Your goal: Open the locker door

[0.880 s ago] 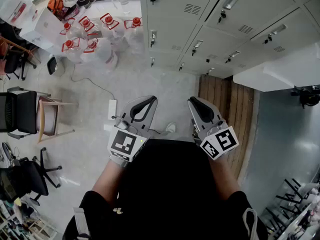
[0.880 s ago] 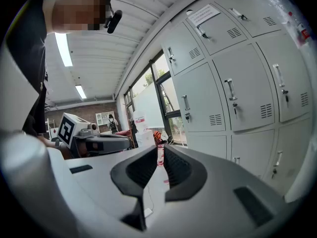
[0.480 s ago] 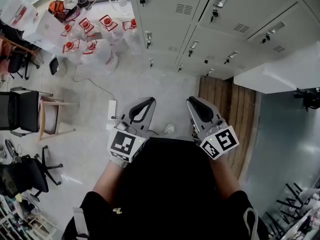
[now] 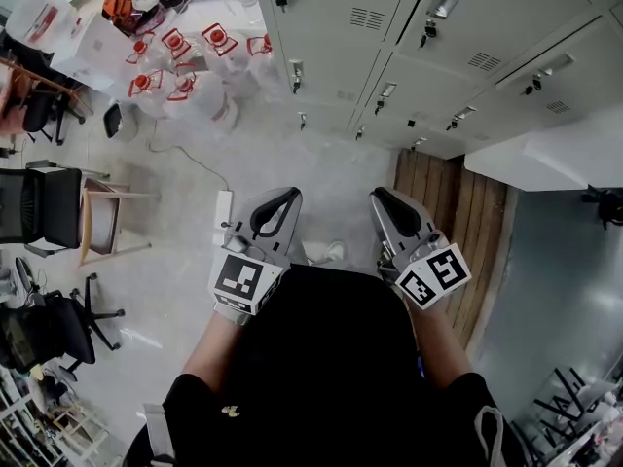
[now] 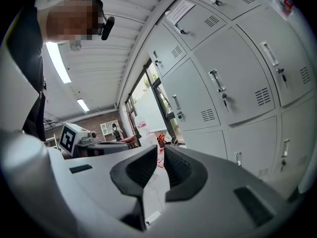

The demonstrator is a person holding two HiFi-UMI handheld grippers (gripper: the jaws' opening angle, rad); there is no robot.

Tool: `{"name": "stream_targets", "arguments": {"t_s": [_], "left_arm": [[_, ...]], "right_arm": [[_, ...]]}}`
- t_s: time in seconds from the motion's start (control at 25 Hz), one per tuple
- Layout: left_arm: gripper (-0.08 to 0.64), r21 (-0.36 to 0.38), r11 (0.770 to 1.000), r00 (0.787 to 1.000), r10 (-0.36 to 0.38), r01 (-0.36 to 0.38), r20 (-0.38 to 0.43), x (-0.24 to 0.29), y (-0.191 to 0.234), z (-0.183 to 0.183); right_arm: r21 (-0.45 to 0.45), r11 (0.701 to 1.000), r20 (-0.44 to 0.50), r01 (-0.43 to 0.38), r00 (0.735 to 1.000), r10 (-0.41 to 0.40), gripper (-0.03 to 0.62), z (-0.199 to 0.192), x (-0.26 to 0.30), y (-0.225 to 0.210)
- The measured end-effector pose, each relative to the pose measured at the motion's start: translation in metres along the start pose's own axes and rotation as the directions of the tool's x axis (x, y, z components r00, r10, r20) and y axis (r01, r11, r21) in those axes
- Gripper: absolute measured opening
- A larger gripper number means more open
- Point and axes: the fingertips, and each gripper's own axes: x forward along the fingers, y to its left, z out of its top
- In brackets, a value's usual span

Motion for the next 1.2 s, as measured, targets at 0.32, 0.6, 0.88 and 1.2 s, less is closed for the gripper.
{"name": "stream_targets", "arguments": {"t_s": [0.32, 0.6, 0.88, 1.2], "left_arm": [[0.025, -0.024, 0.997, 0.997, -0.071, 0.071, 0.020, 0.011, 0.084, 0.010], [0.025, -0.049, 0.987, 0.988, -0.152, 0.153, 0.026, 0.031, 0.161, 0.011], [0.025, -0.077, 0.982, 0.984, -0.175, 0.174, -0.007, 0.031, 0.211, -0.003], [0.025, -0.128, 0.989, 0.993, -0.086, 0.076, -0.076, 0.038, 0.245, -0.031]], "right_arm": [[0.013, 0.998, -0.055, 0.065, 0.996, -0.064, 0.057, 0.007, 0.079, 0.010], [0.010, 0.993, -0.095, 0.114, 0.989, -0.113, 0.057, 0.006, 0.164, 0.016], [0.163, 0.975, -0.140, 0.152, 0.982, -0.130, 0.057, -0.010, 0.232, -0.005], [0.315, 0.934, -0.195, 0.171, 0.974, -0.112, 0.057, -0.053, 0.271, -0.068]]}}
